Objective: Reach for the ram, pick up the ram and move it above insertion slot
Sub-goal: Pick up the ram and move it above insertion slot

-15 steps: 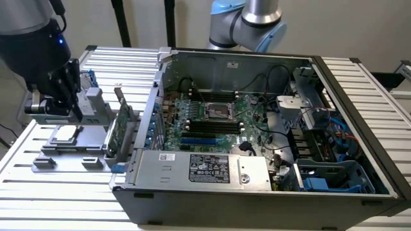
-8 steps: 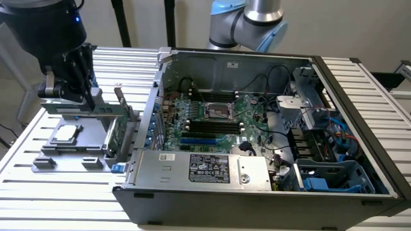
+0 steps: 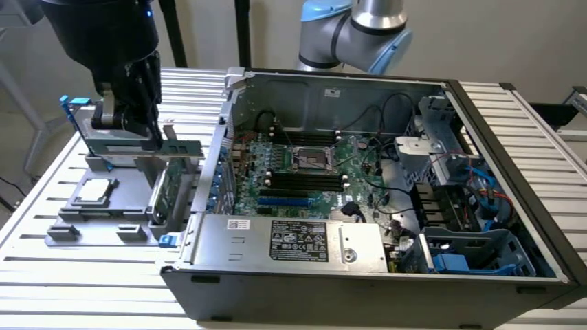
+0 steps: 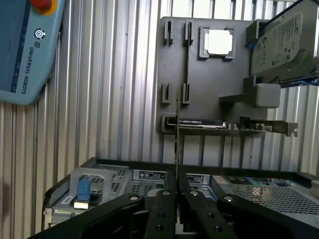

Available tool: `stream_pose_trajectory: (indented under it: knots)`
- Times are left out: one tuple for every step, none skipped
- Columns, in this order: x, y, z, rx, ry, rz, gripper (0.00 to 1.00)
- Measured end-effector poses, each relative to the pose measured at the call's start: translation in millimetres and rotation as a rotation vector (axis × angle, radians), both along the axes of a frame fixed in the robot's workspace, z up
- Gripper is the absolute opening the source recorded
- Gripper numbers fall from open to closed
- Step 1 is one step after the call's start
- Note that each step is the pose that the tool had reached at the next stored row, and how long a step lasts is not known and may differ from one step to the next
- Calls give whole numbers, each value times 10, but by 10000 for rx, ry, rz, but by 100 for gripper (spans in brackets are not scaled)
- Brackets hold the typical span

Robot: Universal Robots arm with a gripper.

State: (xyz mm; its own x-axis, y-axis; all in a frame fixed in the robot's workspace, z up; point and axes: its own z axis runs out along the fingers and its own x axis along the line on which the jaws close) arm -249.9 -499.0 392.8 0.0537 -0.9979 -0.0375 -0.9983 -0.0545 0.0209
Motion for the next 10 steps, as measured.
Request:
stream_pose_trajectory:
  knots:
    - [45,0,6,60,0,-1,13]
    - [90,0,12,120,0,-1,13]
    - [135,0,16,182,0,1,13]
    - [180,0,20,246,0,0,13]
    - [225,0,21,324,0,0,13]
    - [271,0,21,404,1,-1,13]
    - [319,0,22,483,0,1,13]
    - [365,0,21,555,0,0,13]
    - [409,0,21,613,0,0,13]
    - [455,0,21,671,0,-1,13]
